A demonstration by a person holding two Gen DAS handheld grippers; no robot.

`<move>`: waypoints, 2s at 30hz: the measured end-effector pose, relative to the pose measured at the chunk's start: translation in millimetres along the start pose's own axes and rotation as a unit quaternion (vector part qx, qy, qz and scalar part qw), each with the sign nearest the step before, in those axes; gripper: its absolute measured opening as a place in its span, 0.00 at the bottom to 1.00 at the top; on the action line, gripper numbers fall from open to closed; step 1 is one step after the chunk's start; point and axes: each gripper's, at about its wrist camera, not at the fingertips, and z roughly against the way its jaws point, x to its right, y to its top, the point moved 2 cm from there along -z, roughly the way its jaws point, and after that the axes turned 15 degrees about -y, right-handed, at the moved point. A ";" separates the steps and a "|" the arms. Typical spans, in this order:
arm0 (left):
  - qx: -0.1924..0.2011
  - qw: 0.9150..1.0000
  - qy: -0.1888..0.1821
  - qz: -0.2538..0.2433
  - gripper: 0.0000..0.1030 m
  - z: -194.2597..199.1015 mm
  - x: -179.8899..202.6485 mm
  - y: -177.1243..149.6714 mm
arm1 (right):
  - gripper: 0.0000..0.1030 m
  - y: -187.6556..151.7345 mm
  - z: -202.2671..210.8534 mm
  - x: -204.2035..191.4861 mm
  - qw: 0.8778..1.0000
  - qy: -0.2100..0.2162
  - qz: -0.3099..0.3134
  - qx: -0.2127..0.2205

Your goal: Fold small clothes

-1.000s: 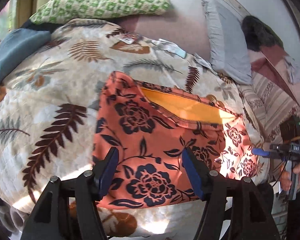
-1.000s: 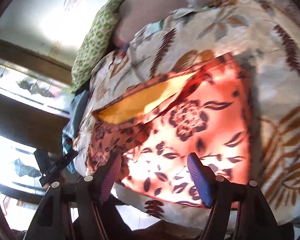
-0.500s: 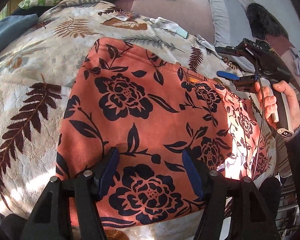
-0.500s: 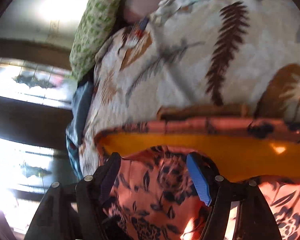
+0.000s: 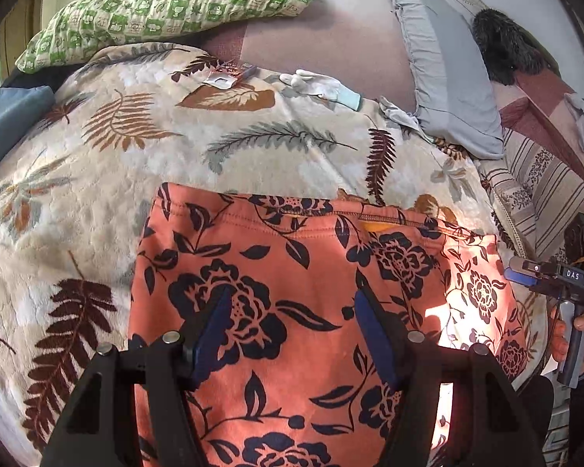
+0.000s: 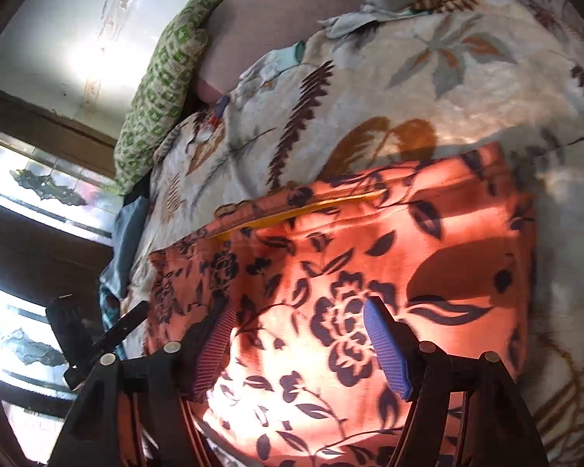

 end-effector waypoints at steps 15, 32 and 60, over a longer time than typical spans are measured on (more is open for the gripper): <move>-0.006 0.994 0.113 0.005 0.68 -32.9 -31.1 6.3 | 0.24 27.6 -31.1 38.6 0.969 -0.238 0.068 0.024; 0.020 0.996 0.086 0.019 0.77 26.3 -7.3 -45.2 | 0.61 -58.7 44.5 72.2 0.985 -0.169 -0.020 -0.006; -0.049 0.990 0.130 -0.011 0.78 7.9 4.6 -90.8 | 0.12 -123.8 51.6 80.7 0.987 -0.158 0.002 -0.040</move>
